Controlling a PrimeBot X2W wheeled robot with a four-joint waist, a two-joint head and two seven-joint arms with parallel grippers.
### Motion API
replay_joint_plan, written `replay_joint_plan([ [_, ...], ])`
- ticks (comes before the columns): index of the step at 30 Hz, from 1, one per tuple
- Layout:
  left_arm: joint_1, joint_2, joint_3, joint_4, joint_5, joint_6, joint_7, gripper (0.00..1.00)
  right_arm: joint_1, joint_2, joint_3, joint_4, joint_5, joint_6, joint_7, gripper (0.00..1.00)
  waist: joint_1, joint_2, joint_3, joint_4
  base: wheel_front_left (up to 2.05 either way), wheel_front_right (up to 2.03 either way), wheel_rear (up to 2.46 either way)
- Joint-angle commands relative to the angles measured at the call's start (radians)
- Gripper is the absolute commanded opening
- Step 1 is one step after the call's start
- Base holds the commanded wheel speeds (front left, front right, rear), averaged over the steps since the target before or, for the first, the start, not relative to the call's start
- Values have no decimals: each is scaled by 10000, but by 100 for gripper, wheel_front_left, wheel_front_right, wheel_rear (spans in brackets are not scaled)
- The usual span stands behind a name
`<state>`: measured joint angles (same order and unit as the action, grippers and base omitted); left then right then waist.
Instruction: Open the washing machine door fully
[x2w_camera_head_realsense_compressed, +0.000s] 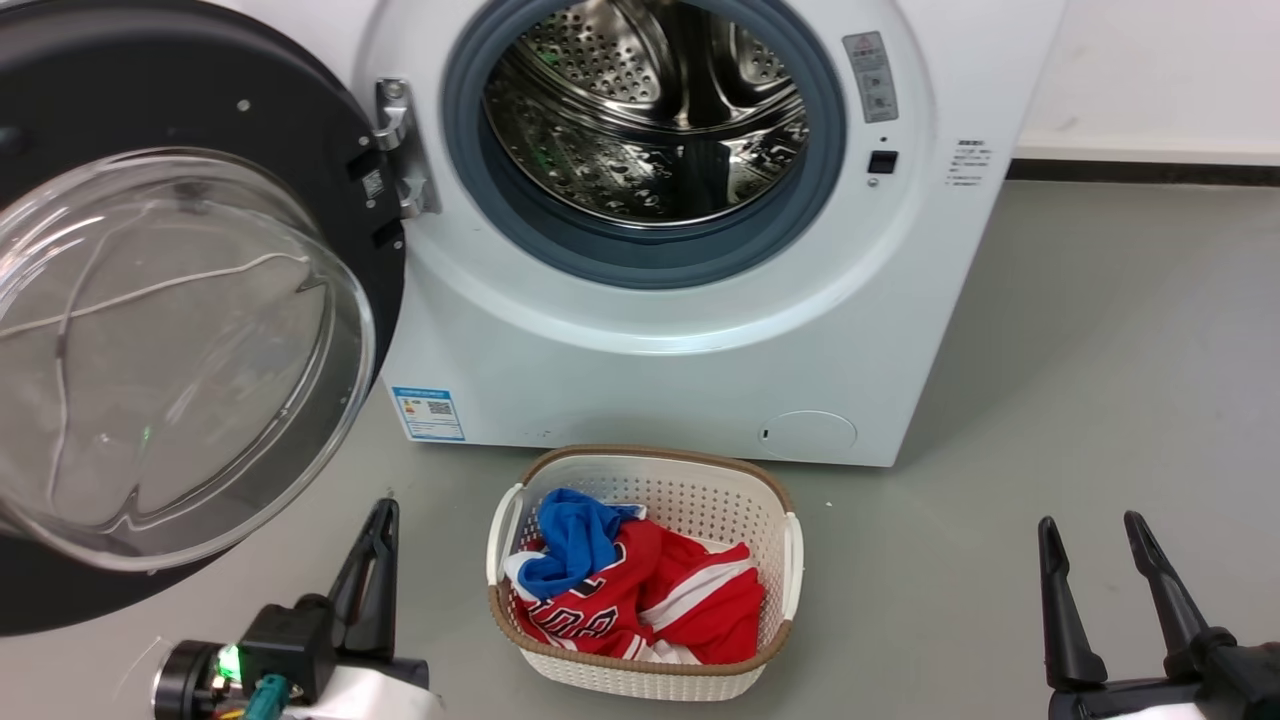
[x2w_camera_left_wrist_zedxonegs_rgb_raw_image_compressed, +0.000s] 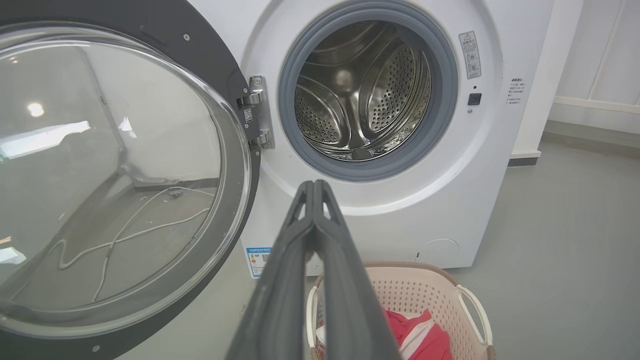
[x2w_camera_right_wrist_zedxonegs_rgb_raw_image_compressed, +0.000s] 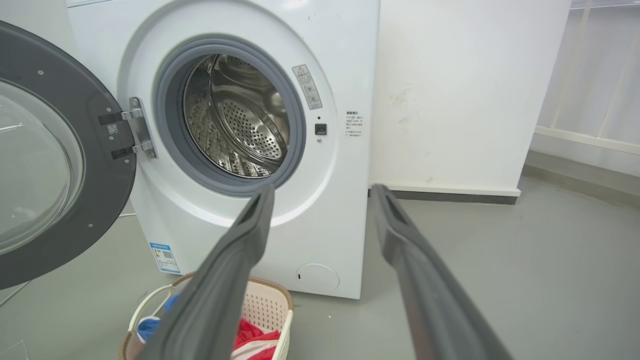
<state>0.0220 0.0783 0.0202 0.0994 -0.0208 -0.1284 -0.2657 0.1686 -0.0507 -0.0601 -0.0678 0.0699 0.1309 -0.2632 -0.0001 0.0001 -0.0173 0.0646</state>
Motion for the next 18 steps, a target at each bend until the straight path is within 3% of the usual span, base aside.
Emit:
replay_joint_plan([
  [1, 175, -89, -48, 11, 15, 81, 22, 0, 155, 13, -16, -45, 10, -3, -18, 100, 1, -1, 16, -175, 0, 0, 0],
  [3, 267, -99, -100, 1, 20, 160, 22, 0, 194, 13, -40, -50, 41, -3, -18, 100, 1, -1, 24, -284, 0, 0, 0],
  [4, 339, -110, -121, 36, 9, 216, 22, 22, 198, 13, -41, -52, 61, -3, -18, 100, 1, -1, 29, -333, 0, 0, 0],
  [5, 370, -127, -140, 36, -13, 265, 23, 78, 198, 13, -36, -62, 73, -3, -18, 100, 1, -1, 34, -374, 0, 0, 0],
  [6, 369, -140, -159, 2, -15, 336, 23, 100, 209, 13, -38, -74, 93, -3, -18, 100, 1, -1, 42, -410, 0, 0, 0],
  [18, 527, -239, -466, -121, 33, 844, 23, 100, 314, 13, 30, 6, 247, -3, -18, 100, 1, -1, 151, -547, 0, 0, 0],
])
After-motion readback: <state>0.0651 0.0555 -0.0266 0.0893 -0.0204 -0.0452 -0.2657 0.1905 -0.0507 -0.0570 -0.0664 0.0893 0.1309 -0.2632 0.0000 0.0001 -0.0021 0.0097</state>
